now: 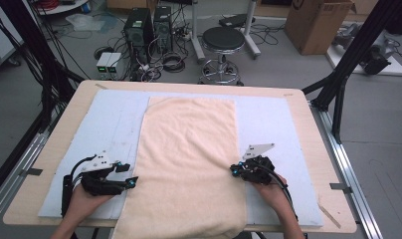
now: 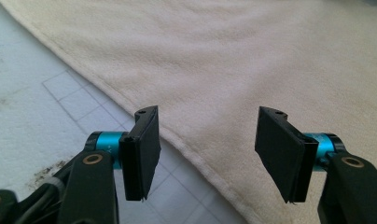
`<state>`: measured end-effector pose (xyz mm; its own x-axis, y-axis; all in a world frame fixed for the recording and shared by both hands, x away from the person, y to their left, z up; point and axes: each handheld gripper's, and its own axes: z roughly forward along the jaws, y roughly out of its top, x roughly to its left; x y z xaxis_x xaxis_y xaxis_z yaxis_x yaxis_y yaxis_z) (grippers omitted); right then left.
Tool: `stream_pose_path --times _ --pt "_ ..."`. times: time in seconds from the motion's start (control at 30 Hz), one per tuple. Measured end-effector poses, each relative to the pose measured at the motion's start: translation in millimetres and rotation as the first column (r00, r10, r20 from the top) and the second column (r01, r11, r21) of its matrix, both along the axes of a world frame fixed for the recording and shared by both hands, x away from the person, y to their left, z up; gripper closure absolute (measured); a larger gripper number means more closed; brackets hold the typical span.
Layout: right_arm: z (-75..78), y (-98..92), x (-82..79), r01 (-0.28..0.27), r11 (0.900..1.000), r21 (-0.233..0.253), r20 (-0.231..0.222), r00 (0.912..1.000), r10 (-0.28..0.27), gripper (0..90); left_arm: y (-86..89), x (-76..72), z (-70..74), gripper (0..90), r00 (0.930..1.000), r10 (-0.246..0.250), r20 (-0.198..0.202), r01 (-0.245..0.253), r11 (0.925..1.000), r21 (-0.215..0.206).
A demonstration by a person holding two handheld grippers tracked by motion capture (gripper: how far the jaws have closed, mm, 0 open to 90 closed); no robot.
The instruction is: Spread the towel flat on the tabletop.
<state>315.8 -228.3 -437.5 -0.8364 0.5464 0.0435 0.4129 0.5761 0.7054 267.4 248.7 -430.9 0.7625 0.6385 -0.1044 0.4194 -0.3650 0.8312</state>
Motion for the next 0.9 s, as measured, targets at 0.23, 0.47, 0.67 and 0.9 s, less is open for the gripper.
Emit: stream_pose_path --times 0.23,0.47,0.67,0.9 --pt "8.2 -6.3 -3.9 0.027 0.995 0.093 0.028 0.9992 -0.029 64.6 1.4 0.2 1.3 39.9 1.0 -0.001 0.004 0.001 1.0 0.004" --pt "16.0 -12.9 -10.0 0.069 0.986 0.154 0.068 0.9944 -0.08 41.1 0.7 -0.4 3.9 38.7 0.9999 0.005 0.014 -0.005 1.0 -0.001" --pt "19.5 -12.4 -16.4 0.071 0.982 0.178 0.08 0.9931 -0.086 32.8 0.1 0.8 4.6 38.1 0.9997 0.009 0.021 -0.009 1.0 0.0" --pt "19.6 -10.3 -17.6 0.074 0.98 0.184 0.076 0.9931 -0.089 28.4 1.2 2.3 4.9 37.5 0.9998 0.014 0.017 -0.014 0.9999 0.001"
